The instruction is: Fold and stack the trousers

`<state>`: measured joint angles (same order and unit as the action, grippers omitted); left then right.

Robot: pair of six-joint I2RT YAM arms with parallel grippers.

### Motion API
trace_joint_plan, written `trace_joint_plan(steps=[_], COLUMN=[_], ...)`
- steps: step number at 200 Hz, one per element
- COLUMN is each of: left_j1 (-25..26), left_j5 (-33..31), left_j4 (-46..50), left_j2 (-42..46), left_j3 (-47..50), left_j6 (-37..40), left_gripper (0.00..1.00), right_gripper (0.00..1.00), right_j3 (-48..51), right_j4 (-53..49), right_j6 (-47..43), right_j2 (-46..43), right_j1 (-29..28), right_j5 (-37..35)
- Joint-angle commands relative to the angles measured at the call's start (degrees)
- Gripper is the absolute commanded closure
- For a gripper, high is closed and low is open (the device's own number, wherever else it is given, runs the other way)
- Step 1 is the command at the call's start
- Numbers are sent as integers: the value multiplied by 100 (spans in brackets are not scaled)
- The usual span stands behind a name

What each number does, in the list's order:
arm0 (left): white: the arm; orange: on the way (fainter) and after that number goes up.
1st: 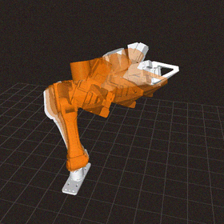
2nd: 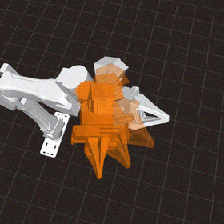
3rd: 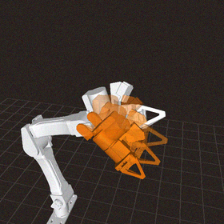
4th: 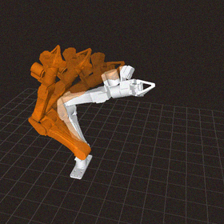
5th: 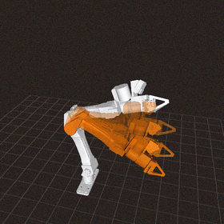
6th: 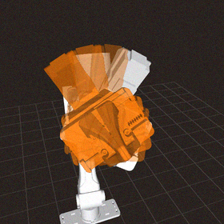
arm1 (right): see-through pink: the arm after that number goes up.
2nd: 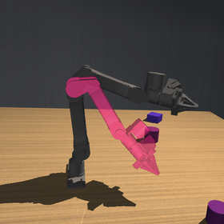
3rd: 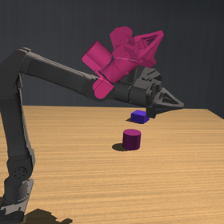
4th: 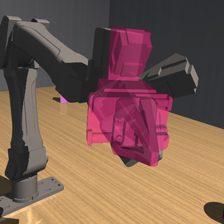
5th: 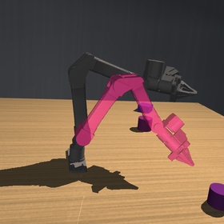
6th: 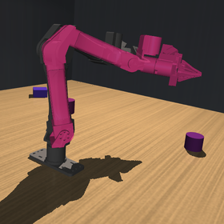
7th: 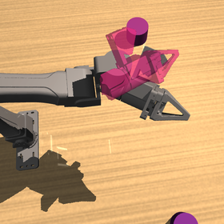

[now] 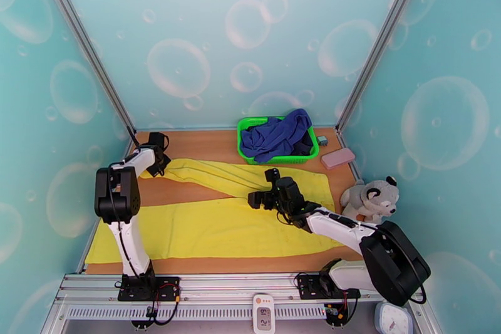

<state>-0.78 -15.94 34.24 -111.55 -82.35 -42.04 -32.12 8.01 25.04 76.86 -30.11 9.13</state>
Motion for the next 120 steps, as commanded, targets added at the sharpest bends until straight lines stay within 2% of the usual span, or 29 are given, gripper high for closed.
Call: trace_joint_plan(steps=[1,21,43,48,61,69,79,96,120], left_j1=[46,101,284,341,454,456,438,358,80], left_j5=[-182,-148,466,647,1356,1622,1461,875,547], left_j4=[-164,-143,-440,-564,-1177,-1415,-1269,-940,-926], left_j2=[1019,2042,3222,3481,4150,4493,4878,5343,5244], left_j3=[524,1743,3589,4022,5006,5395,5524,5196,4288], left_j6=[266,-13,-619,-772,-871,-841,-834,-515,462], left_gripper=[100,100,98,95,72,65,59,54,45], right_gripper=[1,1,1,1,1,1,1,1,1], right_j3=[-32,-31,-22,-37,-126,-245,-425,-726,-836], right_j4=[189,202,253,254,252,254,247,218,453], right_j6=[264,274,271,264,240,208,161,129,201], right_j2=[99,126,234,289,477,615,798,1043,1173], right_j1=[33,56,92,105,144,158,158,113,13], right_j5=[-68,-73,-27,0,115,193,278,362,371])
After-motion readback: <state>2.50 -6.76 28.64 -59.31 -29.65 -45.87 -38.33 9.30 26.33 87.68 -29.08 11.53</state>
